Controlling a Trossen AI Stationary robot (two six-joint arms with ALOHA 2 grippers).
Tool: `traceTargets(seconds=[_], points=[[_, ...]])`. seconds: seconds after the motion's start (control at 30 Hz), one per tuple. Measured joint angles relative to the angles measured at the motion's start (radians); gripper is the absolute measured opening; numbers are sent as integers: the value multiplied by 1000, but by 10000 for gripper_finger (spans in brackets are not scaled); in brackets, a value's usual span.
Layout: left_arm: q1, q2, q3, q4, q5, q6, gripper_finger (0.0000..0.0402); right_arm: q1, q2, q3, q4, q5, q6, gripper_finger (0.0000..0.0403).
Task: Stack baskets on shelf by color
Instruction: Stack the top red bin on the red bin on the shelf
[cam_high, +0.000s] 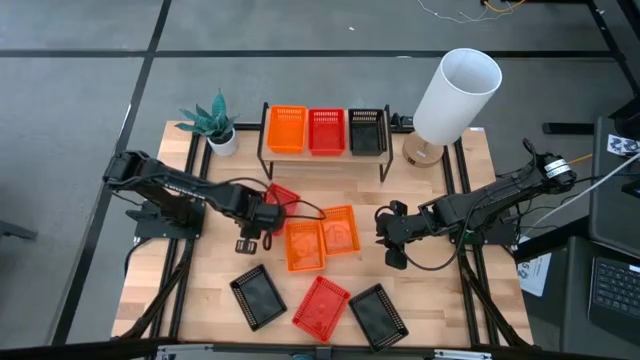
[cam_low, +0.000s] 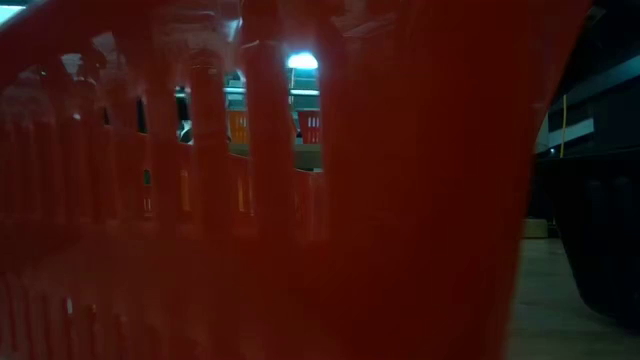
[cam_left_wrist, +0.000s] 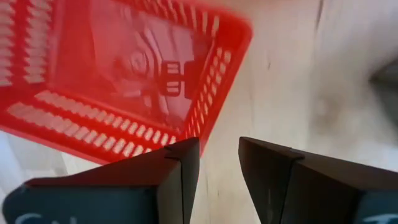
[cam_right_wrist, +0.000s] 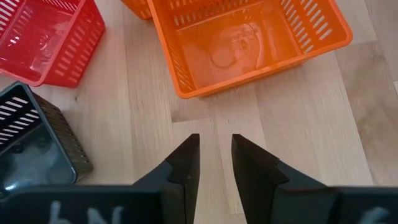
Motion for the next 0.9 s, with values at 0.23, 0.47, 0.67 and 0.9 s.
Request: traceTargets(seconds=[0.23, 0.47, 0.67, 0.9], points=[[-9, 0, -64, 99, -79, -4, 104, 0, 0, 0, 1, 0, 3, 91], [-8, 0, -64, 142, -79, -4, 104, 0, 0, 0, 1, 0, 3, 91], [-8, 45, -64, 187, -78, -4, 104, 0, 0, 0, 3, 0, 4, 91], [-20, 129, -52, 185, -71, -10, 77, 0, 0, 0, 7, 0, 2, 91]])
